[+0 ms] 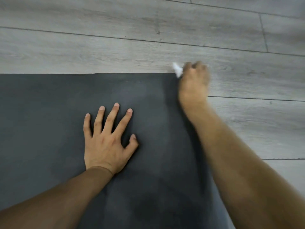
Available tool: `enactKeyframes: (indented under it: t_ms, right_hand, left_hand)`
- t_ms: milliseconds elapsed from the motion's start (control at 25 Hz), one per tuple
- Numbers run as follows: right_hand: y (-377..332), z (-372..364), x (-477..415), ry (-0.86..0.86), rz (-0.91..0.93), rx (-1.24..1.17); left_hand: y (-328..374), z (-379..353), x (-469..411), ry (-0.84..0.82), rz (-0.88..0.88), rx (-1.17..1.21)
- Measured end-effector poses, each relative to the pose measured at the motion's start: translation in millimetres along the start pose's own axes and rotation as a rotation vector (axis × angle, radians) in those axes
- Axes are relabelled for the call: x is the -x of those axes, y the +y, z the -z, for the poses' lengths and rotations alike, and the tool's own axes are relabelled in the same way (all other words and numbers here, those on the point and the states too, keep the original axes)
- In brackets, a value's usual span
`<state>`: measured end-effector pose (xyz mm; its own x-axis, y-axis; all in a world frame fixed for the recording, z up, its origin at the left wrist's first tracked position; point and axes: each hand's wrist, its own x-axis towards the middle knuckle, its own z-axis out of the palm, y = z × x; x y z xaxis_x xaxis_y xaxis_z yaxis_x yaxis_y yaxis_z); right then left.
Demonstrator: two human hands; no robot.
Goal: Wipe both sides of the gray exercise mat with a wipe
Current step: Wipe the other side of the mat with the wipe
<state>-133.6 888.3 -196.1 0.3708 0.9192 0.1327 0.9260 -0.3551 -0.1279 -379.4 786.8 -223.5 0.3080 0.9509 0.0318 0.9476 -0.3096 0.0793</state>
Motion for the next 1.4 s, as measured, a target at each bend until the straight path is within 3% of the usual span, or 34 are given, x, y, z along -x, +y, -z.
enactKeyframes:
  t_ms: [80,120,160,240,280,320,360,480,560,600,680,720,760,880,1000,1120,1280,1400]
  right_hand:
    - [20,4,-3,-0.021,-0.243,0.073]
    - [-4,4,5,-0.011,-0.259,0.043]
    - [-39,1,15,-0.04,-0.173,-0.037]
    - [-101,0,45,-0.144,0.21,-0.207]
    - [-112,-1,63,-0.188,0.392,-0.186]
    - [-101,1,70,-0.181,0.453,-0.107]
    - [-73,6,62,-0.146,0.361,-0.048]
    - [27,18,47,-0.017,-0.212,0.101]
    - [23,16,56,-0.01,-0.371,0.054]
    - [-7,11,65,-0.017,-0.294,-0.004]
    - [-66,1,102,-0.139,0.039,-0.031]
    - [-72,0,119,-0.151,0.213,-0.041]
    - [-57,2,121,-0.09,0.27,-0.038]
    - [24,10,110,0.05,-0.063,0.078]
    - [28,2,137,0.132,-0.282,-0.012]
    - [13,-17,146,0.281,-0.264,-0.331]
    - [26,-15,139,0.311,-0.3,-0.379]
    - [20,-17,139,0.323,-0.285,-0.358]
  left_hand:
    - [1,-1,0,0.015,0.003,-0.002]
    - [1,-2,1,0.013,0.004,0.003]
    - [0,-3,0,0.015,0.004,0.012]
    - [-1,-5,0,0.018,-0.006,0.01]
    - [-2,-5,0,0.014,-0.01,0.008]
    - [-3,-5,0,0.011,-0.008,0.01]
    - [-3,-4,0,0.011,0.001,0.011]
    - [2,-2,-1,0.025,0.016,0.01]
    - [3,-3,-1,0.018,0.018,0.01]
    - [2,-4,0,0.016,0.013,0.01]
    - [-2,-6,0,0.02,0.001,0.012]
    - [-3,-6,1,0.019,-0.001,0.014]
    - [-3,-6,2,0.019,0.002,0.026]
    - [1,-5,1,0.025,0.019,0.049]
    - [2,-2,1,0.014,0.024,0.051]
    - [0,-6,1,0.005,0.017,0.021]
    - [5,5,13,0.021,-0.019,0.032]
    - [12,12,106,0.024,-0.112,0.051]
